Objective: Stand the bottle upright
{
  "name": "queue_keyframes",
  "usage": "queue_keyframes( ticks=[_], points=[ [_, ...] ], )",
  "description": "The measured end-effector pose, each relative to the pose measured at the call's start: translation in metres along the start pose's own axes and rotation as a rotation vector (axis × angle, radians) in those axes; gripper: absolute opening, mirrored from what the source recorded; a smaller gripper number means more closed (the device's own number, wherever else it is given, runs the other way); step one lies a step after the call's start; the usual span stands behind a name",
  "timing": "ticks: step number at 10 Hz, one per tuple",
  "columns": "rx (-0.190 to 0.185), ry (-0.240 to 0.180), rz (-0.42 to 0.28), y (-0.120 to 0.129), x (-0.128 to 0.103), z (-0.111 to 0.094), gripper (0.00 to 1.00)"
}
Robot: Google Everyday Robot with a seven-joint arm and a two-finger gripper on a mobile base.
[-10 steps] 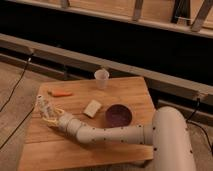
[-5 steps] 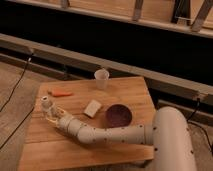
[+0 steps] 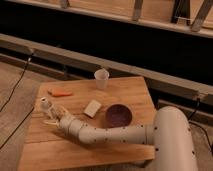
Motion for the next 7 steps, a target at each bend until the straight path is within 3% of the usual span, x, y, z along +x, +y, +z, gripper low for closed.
queue_keyframes(
  ticks=[4, 7],
  points=[
    [-0.049, 0.169, -0.073, -0.003, 0.015, -0.017, 0.7],
    [-0.066, 0.3, -0.132, -0.005, 0.008, -0.043, 0.7]
  ],
)
